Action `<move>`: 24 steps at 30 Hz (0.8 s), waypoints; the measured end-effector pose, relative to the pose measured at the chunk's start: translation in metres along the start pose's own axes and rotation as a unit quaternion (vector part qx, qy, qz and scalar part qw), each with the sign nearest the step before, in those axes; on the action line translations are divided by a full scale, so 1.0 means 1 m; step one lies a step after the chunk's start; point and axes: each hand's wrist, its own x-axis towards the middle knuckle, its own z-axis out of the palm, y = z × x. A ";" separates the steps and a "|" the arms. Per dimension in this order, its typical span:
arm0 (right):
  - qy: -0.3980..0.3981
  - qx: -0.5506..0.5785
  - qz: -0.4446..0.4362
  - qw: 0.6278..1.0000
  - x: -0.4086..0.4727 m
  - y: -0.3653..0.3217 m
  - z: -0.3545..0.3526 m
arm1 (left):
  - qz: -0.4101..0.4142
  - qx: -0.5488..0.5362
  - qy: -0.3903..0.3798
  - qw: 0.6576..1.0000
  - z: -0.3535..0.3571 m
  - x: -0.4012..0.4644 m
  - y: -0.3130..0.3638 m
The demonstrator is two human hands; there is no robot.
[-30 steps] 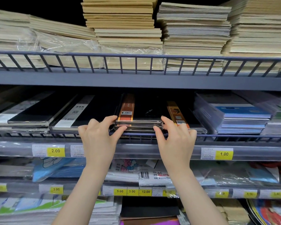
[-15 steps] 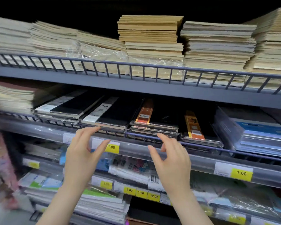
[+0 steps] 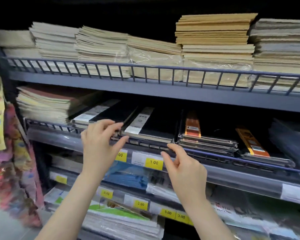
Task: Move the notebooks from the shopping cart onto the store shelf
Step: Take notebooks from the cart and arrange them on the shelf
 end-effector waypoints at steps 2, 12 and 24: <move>0.028 -0.008 0.023 0.999 0.005 -0.010 0.008 | 0.053 0.000 -0.041 0.998 0.004 0.019 -0.014; 0.034 -0.094 0.096 0.990 0.007 -0.036 0.026 | 0.190 -0.041 -0.122 0.973 0.011 0.051 -0.045; 0.036 -0.113 0.095 0.988 0.016 -0.030 0.040 | 0.168 -0.027 -0.034 0.985 0.030 0.037 -0.037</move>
